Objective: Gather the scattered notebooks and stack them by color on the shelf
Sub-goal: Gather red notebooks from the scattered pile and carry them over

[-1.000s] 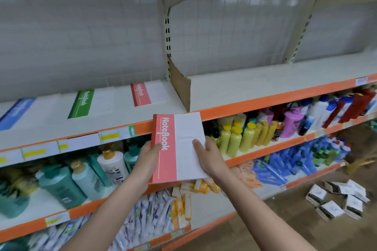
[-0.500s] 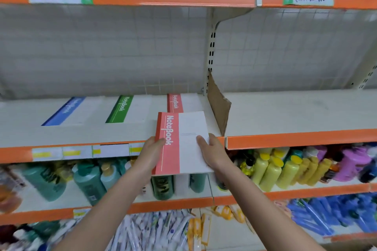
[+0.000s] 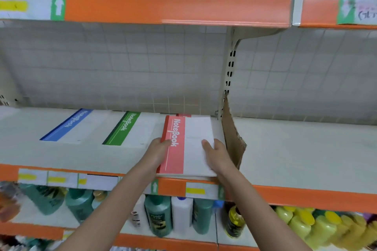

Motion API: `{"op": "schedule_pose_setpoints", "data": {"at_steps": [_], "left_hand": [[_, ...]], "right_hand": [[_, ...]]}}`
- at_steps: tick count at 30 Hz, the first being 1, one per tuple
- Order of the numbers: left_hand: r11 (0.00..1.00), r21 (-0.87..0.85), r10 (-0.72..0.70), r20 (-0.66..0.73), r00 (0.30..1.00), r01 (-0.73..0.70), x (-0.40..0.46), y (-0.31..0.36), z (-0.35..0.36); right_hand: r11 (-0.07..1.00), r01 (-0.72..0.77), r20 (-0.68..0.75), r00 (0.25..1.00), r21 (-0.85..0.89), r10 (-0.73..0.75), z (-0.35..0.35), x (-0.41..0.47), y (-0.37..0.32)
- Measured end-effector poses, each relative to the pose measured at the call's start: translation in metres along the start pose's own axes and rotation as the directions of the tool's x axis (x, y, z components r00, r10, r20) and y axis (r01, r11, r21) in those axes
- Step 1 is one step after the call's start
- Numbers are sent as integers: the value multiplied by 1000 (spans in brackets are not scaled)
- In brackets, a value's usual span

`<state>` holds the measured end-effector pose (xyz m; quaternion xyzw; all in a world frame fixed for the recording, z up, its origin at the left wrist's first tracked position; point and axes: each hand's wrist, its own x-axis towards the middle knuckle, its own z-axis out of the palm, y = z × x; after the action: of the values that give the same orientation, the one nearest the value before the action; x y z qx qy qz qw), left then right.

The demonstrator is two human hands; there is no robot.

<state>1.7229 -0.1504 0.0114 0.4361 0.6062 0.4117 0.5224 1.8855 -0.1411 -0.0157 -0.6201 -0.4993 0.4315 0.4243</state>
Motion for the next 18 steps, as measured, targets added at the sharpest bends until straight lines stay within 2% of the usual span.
{"op": "schedule_pose_setpoints", "data": {"at_steps": [8, 13, 18], "left_hand": [[999, 31, -21, -48, 999, 22, 39, 6, 2], [1000, 13, -10, -64, 998, 11, 65, 8, 3], [999, 51, 6, -47, 999, -4, 89, 12, 8]], "right_hand": [[999, -5, -8, 1000, -33, 5, 6, 41, -8], [996, 45, -123, 991, -76, -54, 8, 53, -9], [958, 26, -237, 967, -284, -96, 8, 59, -12]]}}
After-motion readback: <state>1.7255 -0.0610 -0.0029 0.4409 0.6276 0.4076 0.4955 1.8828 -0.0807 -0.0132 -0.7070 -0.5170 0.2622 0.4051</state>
